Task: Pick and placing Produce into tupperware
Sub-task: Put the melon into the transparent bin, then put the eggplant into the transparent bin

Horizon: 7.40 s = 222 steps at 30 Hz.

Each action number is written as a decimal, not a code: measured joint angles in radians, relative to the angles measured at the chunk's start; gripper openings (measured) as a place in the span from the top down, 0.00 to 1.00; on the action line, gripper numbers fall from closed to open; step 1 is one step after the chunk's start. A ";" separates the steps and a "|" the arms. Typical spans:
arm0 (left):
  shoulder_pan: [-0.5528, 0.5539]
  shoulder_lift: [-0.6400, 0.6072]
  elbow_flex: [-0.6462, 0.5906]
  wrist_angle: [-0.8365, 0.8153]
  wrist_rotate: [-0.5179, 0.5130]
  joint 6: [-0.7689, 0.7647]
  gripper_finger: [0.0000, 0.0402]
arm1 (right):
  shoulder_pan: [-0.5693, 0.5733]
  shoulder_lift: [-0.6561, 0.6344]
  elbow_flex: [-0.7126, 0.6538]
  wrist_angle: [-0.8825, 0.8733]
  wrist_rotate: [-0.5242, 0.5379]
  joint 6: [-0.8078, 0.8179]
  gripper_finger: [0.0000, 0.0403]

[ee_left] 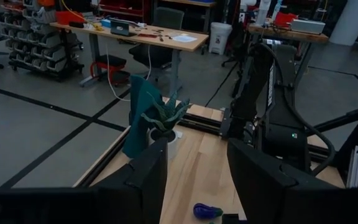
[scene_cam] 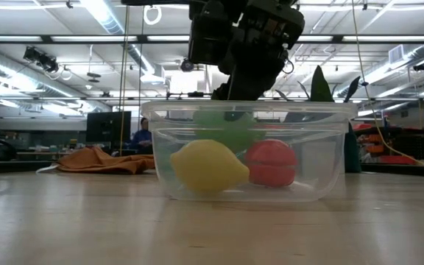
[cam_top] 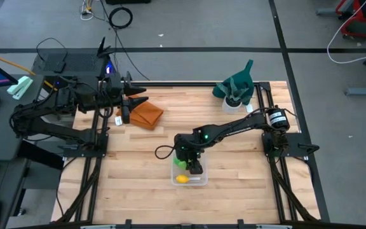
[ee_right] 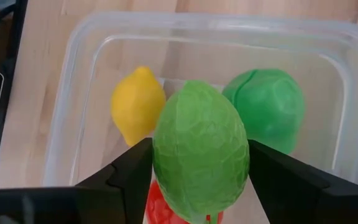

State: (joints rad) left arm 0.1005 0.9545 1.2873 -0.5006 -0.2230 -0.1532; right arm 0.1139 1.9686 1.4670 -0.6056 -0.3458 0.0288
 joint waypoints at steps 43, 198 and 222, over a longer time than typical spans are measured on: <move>0.000 0.001 0.000 0.001 0.000 -0.009 0.56 | -0.200 -0.249 0.003 -0.342 0.211 0.108 0.44; 0.000 0.001 0.000 0.001 0.000 -0.008 0.57 | -0.136 -0.134 0.041 0.003 0.179 0.551 0.74; 0.000 0.001 0.000 0.001 0.000 -0.018 0.57 | 0.090 -0.135 -0.043 -0.084 0.351 0.209 0.74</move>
State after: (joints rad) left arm 0.1007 0.9558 1.2873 -0.4992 -0.2234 -0.1716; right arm 0.2039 1.8339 1.4236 -0.6899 0.0053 0.2381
